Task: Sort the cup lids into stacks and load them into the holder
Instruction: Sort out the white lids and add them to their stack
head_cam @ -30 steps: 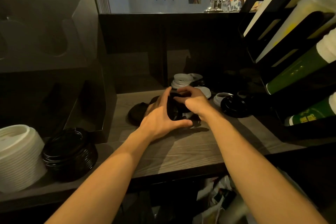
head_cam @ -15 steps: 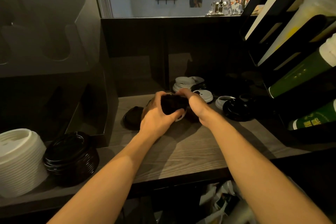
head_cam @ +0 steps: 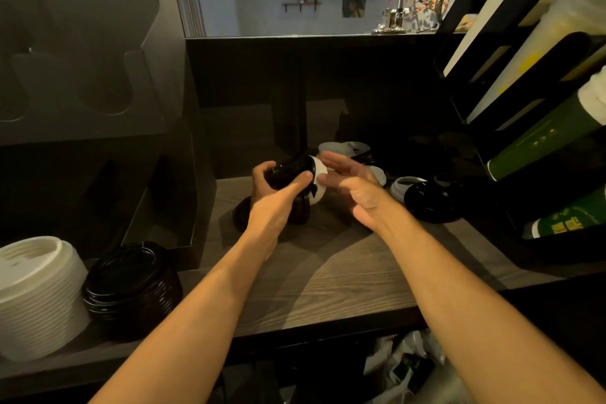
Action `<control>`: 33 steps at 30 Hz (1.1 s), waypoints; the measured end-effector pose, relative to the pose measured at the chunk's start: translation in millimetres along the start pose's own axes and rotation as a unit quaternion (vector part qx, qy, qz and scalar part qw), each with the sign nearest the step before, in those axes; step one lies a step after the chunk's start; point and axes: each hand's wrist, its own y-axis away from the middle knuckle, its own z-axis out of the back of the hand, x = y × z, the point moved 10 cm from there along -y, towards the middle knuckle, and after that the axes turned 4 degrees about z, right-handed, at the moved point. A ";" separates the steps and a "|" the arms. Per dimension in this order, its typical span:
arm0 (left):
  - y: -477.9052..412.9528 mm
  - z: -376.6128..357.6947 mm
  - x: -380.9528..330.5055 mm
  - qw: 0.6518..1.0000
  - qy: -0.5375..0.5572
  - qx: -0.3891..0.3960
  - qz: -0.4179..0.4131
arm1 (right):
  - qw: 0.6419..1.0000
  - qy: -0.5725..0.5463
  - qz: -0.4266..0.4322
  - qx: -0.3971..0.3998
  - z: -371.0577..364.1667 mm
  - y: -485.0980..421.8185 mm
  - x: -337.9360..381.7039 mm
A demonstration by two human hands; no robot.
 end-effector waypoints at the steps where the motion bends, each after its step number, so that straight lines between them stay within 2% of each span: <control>1: -0.5 -1.5 3.5 0.999 0.028 0.006 0.016 | 1.000 0.017 -0.003 0.008 -3.5 1.5 -1.3; 5: 2.6 -5.0 8.3 0.990 0.122 0.022 0.070 | 0.997 0.040 -0.016 0.068 -23.2 10.4 -3.2; 8: 0.3 -5.9 12.5 0.983 0.151 0.038 0.093 | 0.993 0.064 0.002 0.101 -32.5 12.5 -4.2; 12: -2.0 -4.2 11.7 0.982 0.166 0.020 0.083 | 0.994 0.067 0.037 0.075 -31.3 11.1 -0.1; 18: -1.1 6.9 -0.7 0.998 0.064 -0.026 0.012 | 0.981 0.178 0.072 0.030 -20.4 6.7 4.5; 22: -2.4 11.6 -15.3 0.995 -0.059 -0.052 -0.065 | 0.936 0.338 0.102 0.002 -12.3 3.0 8.4; 24: 0.3 8.3 -22.0 0.986 -0.115 -0.046 -0.110 | 0.920 0.376 0.108 -0.009 -9.6 0.9 7.8; 27: 5.0 7.5 -28.3 0.978 -0.136 -0.041 -0.150 | 0.918 0.382 0.104 -0.012 -7.5 -1.1 7.3; 30: 6.8 10.0 -26.7 0.985 -0.105 -0.043 -0.128 | 0.926 0.364 0.098 -0.004 -8.6 -0.8 7.1; 33: 2.2 16.0 -22.1 0.978 -0.144 -0.084 -0.124 | 0.924 0.369 0.102 -0.008 -7.4 -1.0 5.7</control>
